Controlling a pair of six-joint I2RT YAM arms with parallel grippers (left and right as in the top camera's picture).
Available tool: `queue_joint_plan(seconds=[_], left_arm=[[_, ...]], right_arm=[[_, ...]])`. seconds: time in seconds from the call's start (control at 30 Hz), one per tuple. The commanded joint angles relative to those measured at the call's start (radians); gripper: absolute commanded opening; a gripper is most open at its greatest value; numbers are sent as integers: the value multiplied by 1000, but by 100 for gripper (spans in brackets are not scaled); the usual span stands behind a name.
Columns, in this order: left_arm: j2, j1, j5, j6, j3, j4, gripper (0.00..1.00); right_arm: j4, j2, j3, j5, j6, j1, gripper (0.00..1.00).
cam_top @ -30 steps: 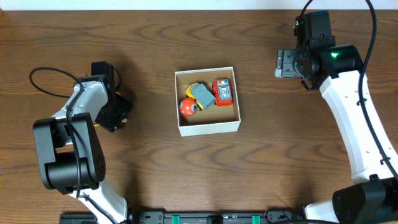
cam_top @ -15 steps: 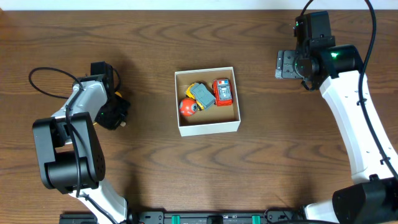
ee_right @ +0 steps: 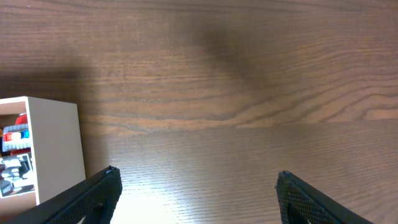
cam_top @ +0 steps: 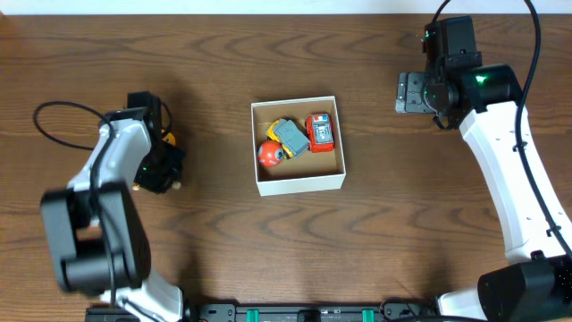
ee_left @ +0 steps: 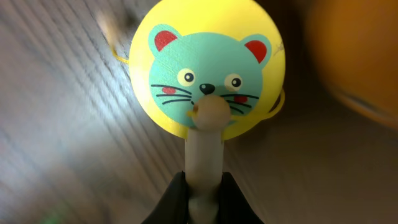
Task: Pack container
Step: 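Lower the left gripper onto the yellow mouse rattle handle and grasp, then carry the mouse rattle right and lower it into the box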
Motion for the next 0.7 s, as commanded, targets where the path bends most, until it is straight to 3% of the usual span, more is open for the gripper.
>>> queue_joint_plan(seconds=[0.0, 0.2, 0.27, 0.47, 0.6, 0.67], left_arm=[[-149, -57, 38, 23, 2, -10, 6], [-333, -236, 44, 102, 2, 2, 6], [-363, -304, 44, 188, 2, 51, 6], [-378, -541, 44, 795, 2, 206, 6], [-353, -640, 43, 1101, 2, 270, 6], [-336, -663, 43, 1189, 2, 296, 6]], right_arm=[[-1, 8, 1, 11, -14, -3, 83], [0, 8, 1, 11, -14, -3, 83], [0, 8, 1, 11, -14, -3, 83], [-2, 8, -2, 10, -14, -3, 83], [-12, 8, -8, 4, -13, -3, 83], [-16, 8, -10, -9, -14, -3, 83]])
